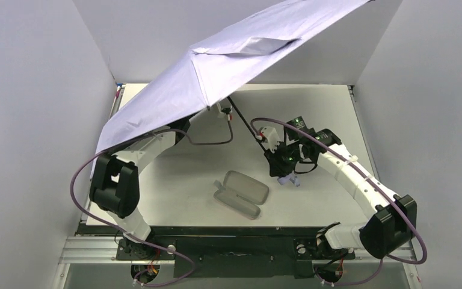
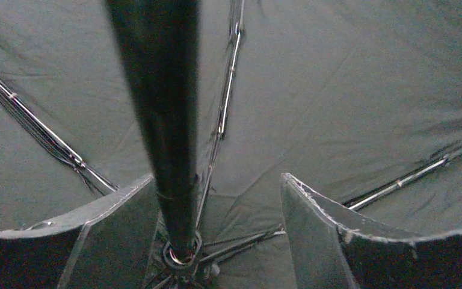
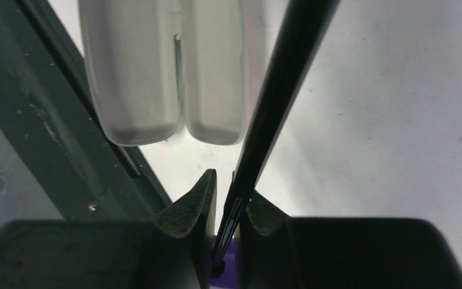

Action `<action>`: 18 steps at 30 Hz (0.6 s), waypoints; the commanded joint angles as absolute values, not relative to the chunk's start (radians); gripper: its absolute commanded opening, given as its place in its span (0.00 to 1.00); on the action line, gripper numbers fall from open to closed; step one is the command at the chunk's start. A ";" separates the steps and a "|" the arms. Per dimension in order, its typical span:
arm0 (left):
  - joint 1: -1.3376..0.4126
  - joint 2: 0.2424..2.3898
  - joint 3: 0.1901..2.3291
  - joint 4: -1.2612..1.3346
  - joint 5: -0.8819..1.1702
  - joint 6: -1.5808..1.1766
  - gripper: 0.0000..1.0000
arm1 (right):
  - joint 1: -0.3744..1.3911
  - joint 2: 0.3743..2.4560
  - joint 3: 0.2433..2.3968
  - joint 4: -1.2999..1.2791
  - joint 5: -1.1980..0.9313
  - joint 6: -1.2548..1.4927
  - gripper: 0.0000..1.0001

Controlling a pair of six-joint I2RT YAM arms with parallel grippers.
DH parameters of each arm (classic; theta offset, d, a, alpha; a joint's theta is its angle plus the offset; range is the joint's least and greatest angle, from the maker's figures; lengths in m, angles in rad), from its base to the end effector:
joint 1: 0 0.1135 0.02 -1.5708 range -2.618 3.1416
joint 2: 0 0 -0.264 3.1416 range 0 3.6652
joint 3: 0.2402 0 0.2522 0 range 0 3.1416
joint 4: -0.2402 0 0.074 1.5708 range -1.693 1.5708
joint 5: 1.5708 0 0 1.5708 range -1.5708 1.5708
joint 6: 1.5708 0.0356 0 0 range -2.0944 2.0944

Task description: Open the umbrella

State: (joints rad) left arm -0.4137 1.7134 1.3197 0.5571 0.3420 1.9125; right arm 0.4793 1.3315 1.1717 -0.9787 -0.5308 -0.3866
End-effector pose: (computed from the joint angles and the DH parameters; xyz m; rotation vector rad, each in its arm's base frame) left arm 0.3732 -0.1769 0.3538 1.4612 0.3068 0.9895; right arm 0.2159 0.1325 0.2952 -1.2516 2.3321 0.7442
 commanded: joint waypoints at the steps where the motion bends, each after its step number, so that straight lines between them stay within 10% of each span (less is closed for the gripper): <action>1: -0.464 1.582 1.221 0.625 0.405 1.857 0.71 | 0.468 1.246 1.115 -0.897 -0.638 -0.328 0.00; 8: -0.586 1.426 1.071 0.574 0.502 1.673 0.98 | 0.417 1.153 0.979 -0.608 -0.639 -0.084 0.00; 18: -0.761 1.233 0.972 0.368 0.370 1.402 0.97 | 0.403 0.879 0.684 -0.154 -0.432 0.274 0.00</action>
